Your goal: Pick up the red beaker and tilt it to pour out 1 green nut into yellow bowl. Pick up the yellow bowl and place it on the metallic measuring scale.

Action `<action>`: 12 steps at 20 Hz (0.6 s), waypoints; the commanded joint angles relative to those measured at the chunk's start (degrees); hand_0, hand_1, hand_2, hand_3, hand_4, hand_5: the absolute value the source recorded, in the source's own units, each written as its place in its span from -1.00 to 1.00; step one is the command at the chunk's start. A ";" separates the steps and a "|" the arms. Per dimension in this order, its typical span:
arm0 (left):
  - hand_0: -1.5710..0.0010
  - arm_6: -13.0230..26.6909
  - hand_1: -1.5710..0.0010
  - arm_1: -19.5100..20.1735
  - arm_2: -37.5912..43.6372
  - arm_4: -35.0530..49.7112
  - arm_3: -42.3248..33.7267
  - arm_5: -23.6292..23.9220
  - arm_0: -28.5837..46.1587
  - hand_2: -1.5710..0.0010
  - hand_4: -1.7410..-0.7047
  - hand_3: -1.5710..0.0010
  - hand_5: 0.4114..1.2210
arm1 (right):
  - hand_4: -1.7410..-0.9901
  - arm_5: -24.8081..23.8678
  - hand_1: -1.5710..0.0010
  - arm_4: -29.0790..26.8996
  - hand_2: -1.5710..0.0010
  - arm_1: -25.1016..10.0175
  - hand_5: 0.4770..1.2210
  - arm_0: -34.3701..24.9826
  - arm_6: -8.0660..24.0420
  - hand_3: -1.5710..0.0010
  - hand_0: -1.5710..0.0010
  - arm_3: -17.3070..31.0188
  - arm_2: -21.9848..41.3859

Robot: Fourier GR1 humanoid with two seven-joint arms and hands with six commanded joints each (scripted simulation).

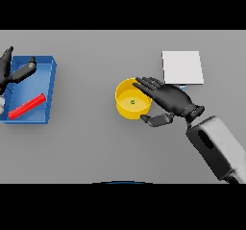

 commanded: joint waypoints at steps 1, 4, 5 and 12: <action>1.00 0.08 1.00 -0.08 0.06 0.10 -0.28 0.24 0.03 1.00 0.82 1.00 -0.23 | 0.24 0.99 1.00 0.29 1.00 0.27 -0.50 -0.91 -0.40 1.00 1.00 1.30 0.92; 1.00 -0.15 1.00 0.31 -0.25 -0.27 -1.27 0.67 0.63 1.00 0.82 1.00 -0.24 | 0.26 3.12 1.00 1.53 1.00 -0.92 -0.45 -4.67 -3.02 1.00 1.00 5.22 2.64; 1.00 0.12 1.00 0.29 -0.25 -0.49 -1.02 0.89 0.36 1.00 0.82 1.00 -0.25 | 0.28 3.65 1.00 2.00 1.00 -0.27 -0.44 -5.81 -3.07 1.00 1.00 6.40 3.57; 1.00 0.11 1.00 0.13 0.04 -0.01 -0.14 0.05 -0.35 1.00 0.82 1.00 -0.21 | 0.28 7.67 1.00 3.01 1.00 1.77 -0.46 -9.92 -4.41 1.00 1.00 12.60 7.16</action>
